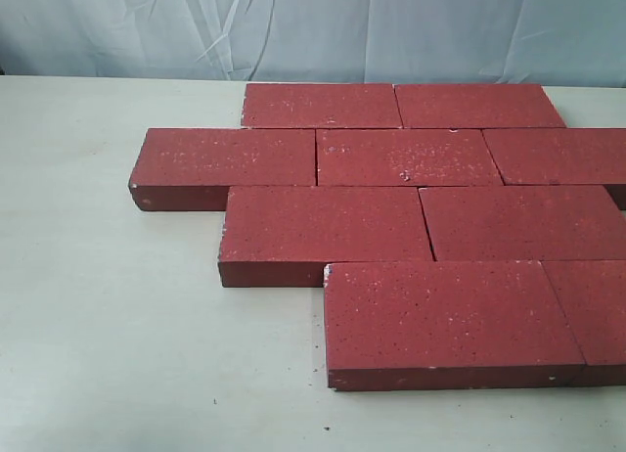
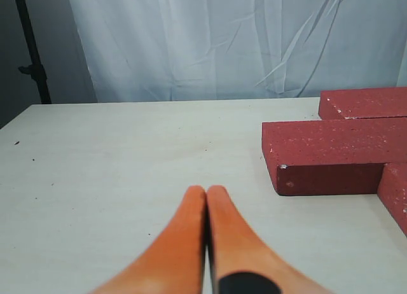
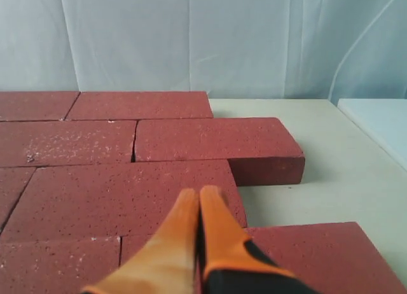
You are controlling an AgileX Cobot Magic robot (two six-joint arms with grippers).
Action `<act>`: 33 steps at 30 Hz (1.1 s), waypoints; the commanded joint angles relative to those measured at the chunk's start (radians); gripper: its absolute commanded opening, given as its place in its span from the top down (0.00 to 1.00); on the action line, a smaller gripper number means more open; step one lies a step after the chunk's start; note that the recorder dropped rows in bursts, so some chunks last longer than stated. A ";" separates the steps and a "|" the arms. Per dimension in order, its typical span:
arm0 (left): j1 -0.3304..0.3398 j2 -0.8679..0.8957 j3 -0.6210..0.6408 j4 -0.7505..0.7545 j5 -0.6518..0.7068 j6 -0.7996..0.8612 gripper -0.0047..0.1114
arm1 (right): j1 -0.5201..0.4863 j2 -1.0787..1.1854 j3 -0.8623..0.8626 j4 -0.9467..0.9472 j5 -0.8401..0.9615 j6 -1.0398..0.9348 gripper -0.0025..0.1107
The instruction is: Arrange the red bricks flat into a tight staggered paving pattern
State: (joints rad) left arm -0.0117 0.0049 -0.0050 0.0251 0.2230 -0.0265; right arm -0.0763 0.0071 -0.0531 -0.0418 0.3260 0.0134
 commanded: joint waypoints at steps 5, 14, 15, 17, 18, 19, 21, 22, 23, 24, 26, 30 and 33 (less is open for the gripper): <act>0.000 -0.005 0.005 0.002 -0.017 -0.007 0.96 | -0.003 -0.007 0.053 -0.009 -0.040 0.003 0.99; 0.000 -0.005 0.005 0.002 -0.017 -0.007 0.96 | -0.003 -0.007 0.053 -0.009 -0.022 0.008 0.99; 0.000 -0.005 0.005 0.002 -0.017 -0.007 0.96 | -0.003 -0.007 0.053 -0.009 -0.022 0.008 0.99; 0.000 -0.005 0.005 0.002 -0.017 -0.007 0.96 | -0.003 -0.007 0.053 -0.009 -0.022 0.008 0.99; 0.000 -0.005 0.005 0.002 -0.017 -0.007 0.96 | -0.003 -0.007 0.053 -0.009 -0.022 0.008 0.99; 0.000 -0.005 0.005 0.002 -0.017 -0.007 0.96 | -0.003 -0.007 0.053 -0.009 -0.022 0.008 0.99; 0.000 -0.005 0.005 0.002 -0.017 -0.007 0.96 | -0.003 -0.007 0.053 -0.009 -0.022 0.008 0.99; 0.000 -0.005 0.005 0.002 -0.017 -0.007 0.96 | -0.003 -0.007 0.053 -0.009 -0.022 0.008 0.99; 0.000 -0.005 0.005 0.002 -0.017 -0.007 0.96 | -0.003 -0.007 0.053 -0.009 -0.022 0.008 0.99; 0.000 -0.005 0.005 0.002 -0.017 -0.007 0.96 | -0.003 -0.007 0.053 -0.009 -0.022 0.008 0.99; 0.000 -0.005 0.005 0.002 -0.017 -0.007 0.96 | -0.003 -0.007 0.053 -0.009 -0.022 0.008 0.99; 0.000 -0.005 0.005 0.002 -0.017 -0.007 0.96 | -0.003 -0.007 0.053 -0.009 -0.022 0.008 0.99; 0.000 -0.005 0.005 0.002 -0.017 -0.007 0.96 | -0.003 -0.007 0.053 -0.009 -0.022 0.008 0.99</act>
